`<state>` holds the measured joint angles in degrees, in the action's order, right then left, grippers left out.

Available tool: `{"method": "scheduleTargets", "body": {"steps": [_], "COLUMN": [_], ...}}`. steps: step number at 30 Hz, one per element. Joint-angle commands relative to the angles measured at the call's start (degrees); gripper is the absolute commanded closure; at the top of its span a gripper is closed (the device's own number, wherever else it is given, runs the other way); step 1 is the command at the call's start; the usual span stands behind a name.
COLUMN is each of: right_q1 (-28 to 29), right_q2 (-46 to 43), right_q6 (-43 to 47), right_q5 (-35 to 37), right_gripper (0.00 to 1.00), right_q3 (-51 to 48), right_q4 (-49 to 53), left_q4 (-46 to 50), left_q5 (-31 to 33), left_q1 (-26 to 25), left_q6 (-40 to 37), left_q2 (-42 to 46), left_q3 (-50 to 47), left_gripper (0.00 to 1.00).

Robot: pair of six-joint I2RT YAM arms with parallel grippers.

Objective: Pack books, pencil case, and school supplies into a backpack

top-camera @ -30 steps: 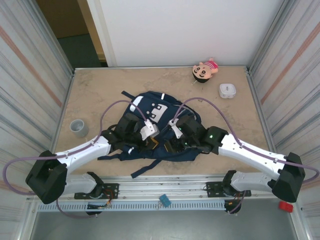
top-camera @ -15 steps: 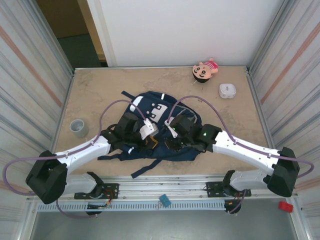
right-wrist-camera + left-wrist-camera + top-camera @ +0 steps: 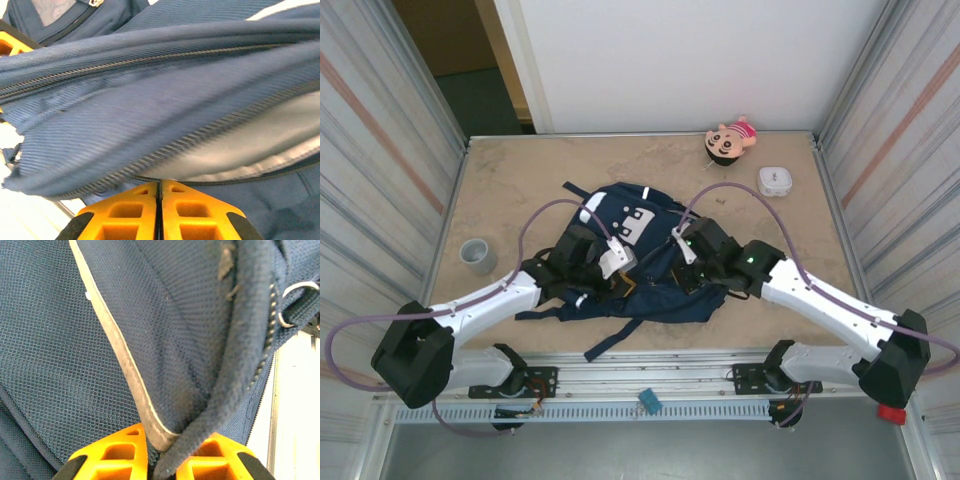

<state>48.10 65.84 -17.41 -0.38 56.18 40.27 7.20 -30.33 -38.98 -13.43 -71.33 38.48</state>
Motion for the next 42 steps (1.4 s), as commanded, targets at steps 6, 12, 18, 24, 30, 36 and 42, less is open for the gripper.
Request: {"method": "scheduleTargets", "body": {"steps": [6, 12, 18, 24, 30, 36, 42], "right_q1": [3.6, 5.8, 6.3, 3.1, -4.0, -8.6, -9.0], "right_q2": [-1.0, 3.2, 7.9, 4.1, -2.7, -4.9, -3.5], "right_q6": [2.1, 5.0, 6.6, 4.2, 0.8, 2.4, 4.3], "right_q5": [-7.8, -3.5, -2.1, -8.3, -12.6, -14.6, -21.3], "right_gripper": [0.54, 0.41, 0.43, 0.68, 0.83, 0.84, 0.74], "right_q3": [-1.3, -0.6, 1.8, -0.5, -6.7, -8.1, -6.7], "right_q4": [-4.1, -7.1, -10.6, -15.2, -14.9, -9.4, -8.5], "left_q4": [-1.6, -2.5, -2.9, -3.1, -2.6, -1.1, -0.1], "left_q5": [-6.3, -10.2, -11.2, -10.3, -8.7, -7.8, -7.7], "left_q1": [1.1, 1.1, 1.1, 1.1, 1.2, 1.9, 2.2], "left_q6": [4.1, 4.8, 5.3, 5.1, 4.9, 4.2, 3.7], "left_q2": [1.5, 1.3, 1.2, 1.2, 0.7, 1.3, 1.9], "left_q3": [1.3, 2.4, 2.7, 2.2, 1.4, 0.9, 1.0], "left_gripper": [1.00, 0.99, 0.99, 0.99, 0.99, 0.99, 0.99]}}
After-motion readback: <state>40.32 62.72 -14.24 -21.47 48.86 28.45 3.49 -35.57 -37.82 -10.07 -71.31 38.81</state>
